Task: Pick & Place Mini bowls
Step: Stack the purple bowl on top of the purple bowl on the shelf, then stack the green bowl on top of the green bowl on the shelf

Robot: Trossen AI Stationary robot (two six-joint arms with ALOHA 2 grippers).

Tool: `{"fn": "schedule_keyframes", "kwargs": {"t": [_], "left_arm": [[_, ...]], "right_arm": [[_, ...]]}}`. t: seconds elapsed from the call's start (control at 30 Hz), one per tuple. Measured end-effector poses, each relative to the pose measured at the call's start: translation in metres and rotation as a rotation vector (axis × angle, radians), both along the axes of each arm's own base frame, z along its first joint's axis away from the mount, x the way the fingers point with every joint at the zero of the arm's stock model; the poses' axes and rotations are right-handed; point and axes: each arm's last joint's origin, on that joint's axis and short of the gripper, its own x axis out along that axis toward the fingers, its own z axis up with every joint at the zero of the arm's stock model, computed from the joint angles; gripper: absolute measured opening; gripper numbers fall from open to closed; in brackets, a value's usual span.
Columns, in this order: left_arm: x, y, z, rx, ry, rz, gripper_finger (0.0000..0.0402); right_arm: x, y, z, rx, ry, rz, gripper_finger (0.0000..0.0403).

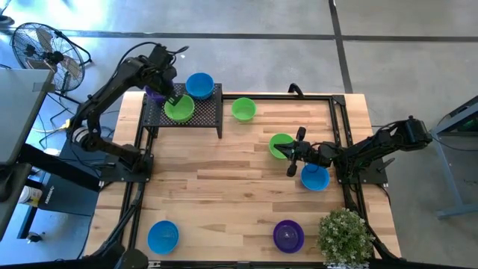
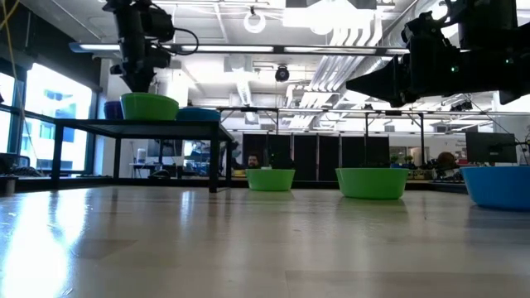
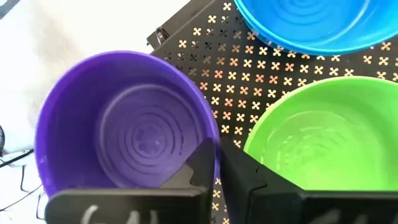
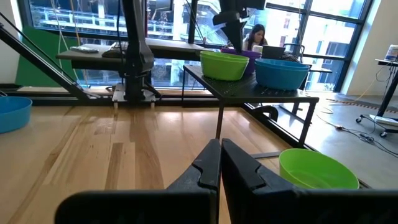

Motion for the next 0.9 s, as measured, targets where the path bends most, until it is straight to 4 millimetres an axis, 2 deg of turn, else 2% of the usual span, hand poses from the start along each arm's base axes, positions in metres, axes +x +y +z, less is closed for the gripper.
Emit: {"fn": "schedule_keyframes", "kwargs": {"t": [0.33,0.43,0.53,0.7,0.8,0.9], "left_arm": [[-0.012,-0.019,0.019,0.07,-0.041,-0.008,0.012],[-0.019,-0.029,0.029,0.12,-0.071,-0.009,0.013],[-0.024,-0.044,0.043,0.204,-0.131,-0.027,0.0118],[-0.019,-0.078,0.066,0.36,-0.309,-0.14,0.0068],[-0.015,-0.099,0.063,0.413,-0.408,-0.226,0.0035],[-0.008,-0.116,0.046,0.433,-0.494,-0.319,0.0009]], "right_arm": [[0.0,0.0,0.0,0.0,0.0,0.0,0.0001],[0.0,0.0,0.0,0.0,0.001,0.0,0.0002],[0.0,0.0,0.0,0.0,0.0,0.0,0.0001],[0.0,0.0,0.0,0.0,0.001,0.0,0.0002],[0.0,0.0,0.0,0.0,0.001,-0.003,0.0002],[0.0,0.0,0.0,0.0,0.002,-0.003,0.0001]]}}
